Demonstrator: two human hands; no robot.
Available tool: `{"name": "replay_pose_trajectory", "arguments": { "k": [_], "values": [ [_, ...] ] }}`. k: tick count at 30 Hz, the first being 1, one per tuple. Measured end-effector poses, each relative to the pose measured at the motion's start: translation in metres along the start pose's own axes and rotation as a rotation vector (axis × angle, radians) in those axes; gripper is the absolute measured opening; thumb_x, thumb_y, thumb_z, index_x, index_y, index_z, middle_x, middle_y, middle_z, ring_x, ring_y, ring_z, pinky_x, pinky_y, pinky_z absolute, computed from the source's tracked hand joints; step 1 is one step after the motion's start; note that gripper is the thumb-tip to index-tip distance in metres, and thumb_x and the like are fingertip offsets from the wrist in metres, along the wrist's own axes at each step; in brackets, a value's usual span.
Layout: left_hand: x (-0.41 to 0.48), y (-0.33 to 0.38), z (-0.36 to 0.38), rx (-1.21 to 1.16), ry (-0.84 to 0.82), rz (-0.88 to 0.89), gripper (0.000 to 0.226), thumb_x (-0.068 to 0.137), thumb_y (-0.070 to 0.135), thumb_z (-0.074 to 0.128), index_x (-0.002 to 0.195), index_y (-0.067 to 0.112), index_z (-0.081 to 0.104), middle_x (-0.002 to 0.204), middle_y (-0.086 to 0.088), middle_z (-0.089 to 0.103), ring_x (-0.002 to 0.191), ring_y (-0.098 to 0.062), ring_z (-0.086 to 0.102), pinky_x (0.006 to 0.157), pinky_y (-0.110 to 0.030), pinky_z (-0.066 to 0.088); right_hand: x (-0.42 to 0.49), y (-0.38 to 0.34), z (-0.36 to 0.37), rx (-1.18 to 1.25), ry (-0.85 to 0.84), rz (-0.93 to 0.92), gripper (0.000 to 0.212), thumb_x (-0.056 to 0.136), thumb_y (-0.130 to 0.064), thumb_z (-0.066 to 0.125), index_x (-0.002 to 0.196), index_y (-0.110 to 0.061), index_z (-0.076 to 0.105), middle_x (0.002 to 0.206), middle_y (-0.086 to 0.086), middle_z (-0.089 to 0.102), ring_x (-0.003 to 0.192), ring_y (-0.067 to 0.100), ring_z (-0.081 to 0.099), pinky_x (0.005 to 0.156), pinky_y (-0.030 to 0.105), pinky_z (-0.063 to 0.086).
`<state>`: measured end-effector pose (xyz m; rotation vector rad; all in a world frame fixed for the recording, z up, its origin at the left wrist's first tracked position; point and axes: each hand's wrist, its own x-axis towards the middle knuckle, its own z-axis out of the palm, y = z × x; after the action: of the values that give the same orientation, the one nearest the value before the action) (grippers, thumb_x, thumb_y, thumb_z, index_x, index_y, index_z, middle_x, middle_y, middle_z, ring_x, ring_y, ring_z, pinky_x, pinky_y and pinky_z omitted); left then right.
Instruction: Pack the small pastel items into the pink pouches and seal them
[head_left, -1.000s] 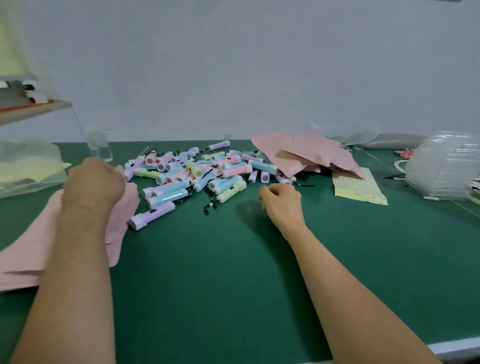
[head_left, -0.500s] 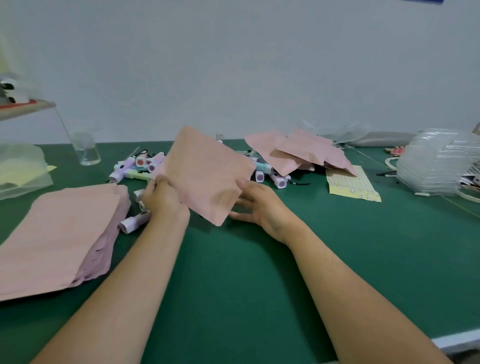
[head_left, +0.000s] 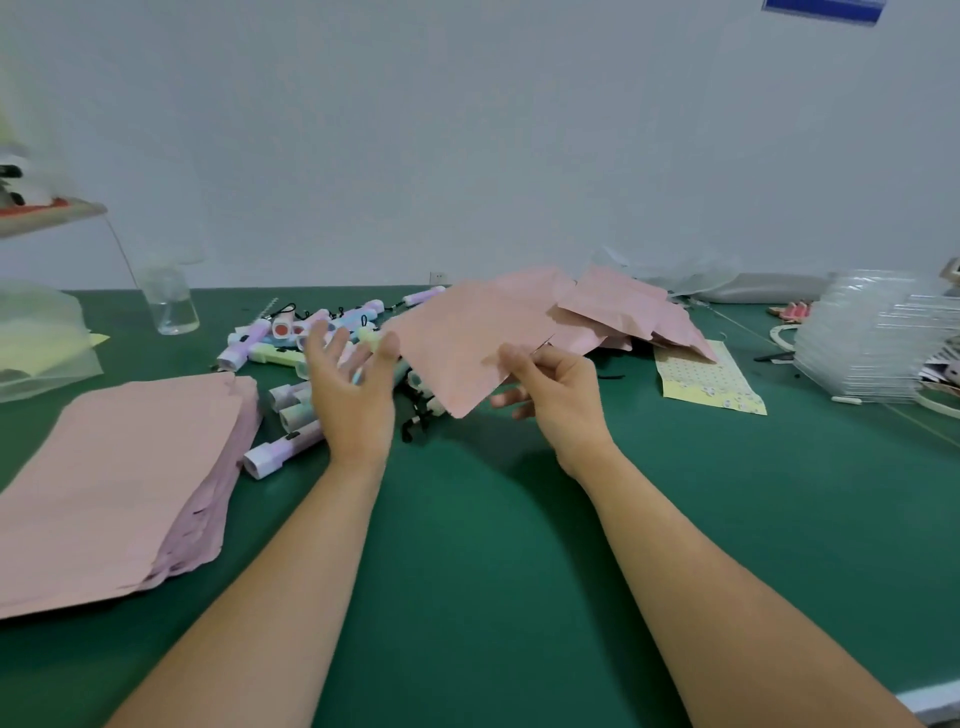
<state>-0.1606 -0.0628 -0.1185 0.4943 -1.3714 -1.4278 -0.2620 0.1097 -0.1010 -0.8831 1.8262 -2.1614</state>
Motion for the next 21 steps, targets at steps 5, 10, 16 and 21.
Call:
{"name": "replay_pose_trajectory", "arguments": {
  "k": [5,10,16,21],
  "values": [
    [-0.018,0.009,0.012,0.309,-0.291,0.34,0.026,0.092,0.044,0.081,0.116,0.036,0.077,0.125,0.024,0.07,0.124,0.007,0.058,0.101,-0.008,0.041,0.023,-0.015,0.014,-0.243,0.094,-0.294,0.028,0.094,-0.038,0.074,0.073,-0.023,0.066,0.058,0.003,0.064,0.043,0.014,0.055,0.045,0.022,0.042],
    [-0.022,0.01,0.014,0.157,-0.659,0.204,0.009,0.097,0.027,0.077,0.1,0.022,0.084,0.086,0.021,0.077,0.08,0.01,0.061,0.076,-0.008,0.044,0.028,-0.01,0.024,-0.506,0.041,-0.524,0.043,0.092,-0.045,0.074,0.067,-0.015,0.056,0.051,-0.007,0.05,0.047,0.017,0.044,0.048,0.038,0.04],
    [-0.016,0.013,0.008,0.158,-0.897,-0.008,0.023,0.104,0.028,0.066,0.093,0.026,0.086,0.084,0.007,0.079,0.078,0.002,0.066,0.078,-0.011,0.049,0.025,-0.007,0.013,-0.749,-0.084,-0.545,0.051,0.091,-0.053,0.072,0.061,-0.023,0.042,0.049,-0.009,0.042,0.049,0.012,0.035,0.047,0.031,0.031],
    [-0.017,0.011,0.01,0.149,-0.92,-0.057,0.024,0.107,0.032,0.062,0.12,0.022,0.079,0.117,0.0,0.079,0.116,-0.017,0.073,0.111,-0.035,0.05,0.023,-0.003,0.008,-0.757,-0.147,-0.433,0.051,0.096,-0.051,0.064,0.078,-0.003,0.061,0.061,0.008,0.062,0.057,0.029,0.055,0.057,0.048,0.048]
  ]
}}
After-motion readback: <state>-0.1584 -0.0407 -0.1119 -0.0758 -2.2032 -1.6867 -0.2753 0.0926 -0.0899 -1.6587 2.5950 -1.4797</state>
